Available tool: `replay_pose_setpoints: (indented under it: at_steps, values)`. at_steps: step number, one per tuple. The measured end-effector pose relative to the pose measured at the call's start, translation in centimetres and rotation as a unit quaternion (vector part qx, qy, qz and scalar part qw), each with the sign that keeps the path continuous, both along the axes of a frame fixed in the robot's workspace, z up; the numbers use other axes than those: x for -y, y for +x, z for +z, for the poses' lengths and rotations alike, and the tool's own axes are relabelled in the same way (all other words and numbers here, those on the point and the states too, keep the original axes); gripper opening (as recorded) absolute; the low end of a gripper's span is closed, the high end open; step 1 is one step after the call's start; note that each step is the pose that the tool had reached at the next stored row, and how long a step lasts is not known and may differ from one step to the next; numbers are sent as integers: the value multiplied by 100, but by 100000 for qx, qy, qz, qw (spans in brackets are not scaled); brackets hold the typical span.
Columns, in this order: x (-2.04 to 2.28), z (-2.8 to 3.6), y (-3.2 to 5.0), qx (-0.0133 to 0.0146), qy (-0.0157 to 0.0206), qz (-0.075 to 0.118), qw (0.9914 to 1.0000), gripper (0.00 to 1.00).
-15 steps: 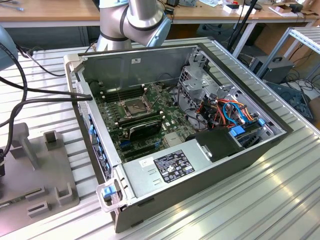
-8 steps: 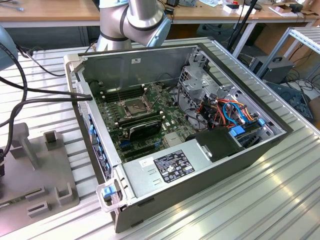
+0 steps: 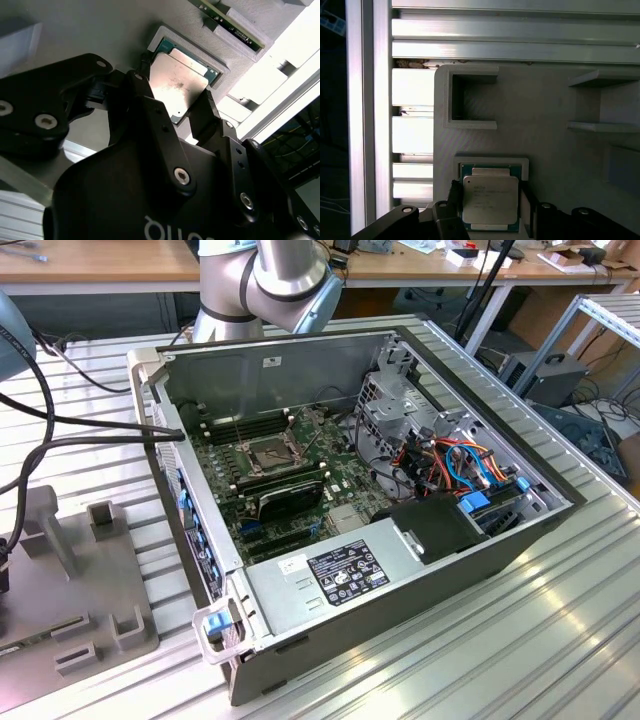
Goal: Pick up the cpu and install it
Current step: 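Pick up the cpu and move it towards the insertion slot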
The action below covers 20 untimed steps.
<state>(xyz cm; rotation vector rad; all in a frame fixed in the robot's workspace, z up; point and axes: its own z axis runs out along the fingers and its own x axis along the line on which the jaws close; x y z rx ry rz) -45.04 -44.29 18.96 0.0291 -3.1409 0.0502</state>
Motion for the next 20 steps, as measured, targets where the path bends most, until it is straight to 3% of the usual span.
replay_pose_setpoints:
  at_steps: [7, 8, 20]
  values:
    - [0, 0, 0, 6, 2, -1, 100000, 56]
    - [0, 0, 0, 6, 1, -2, 100000, 62]
    - [0, 22, -10, 1, -19, -8, 100000, 62]
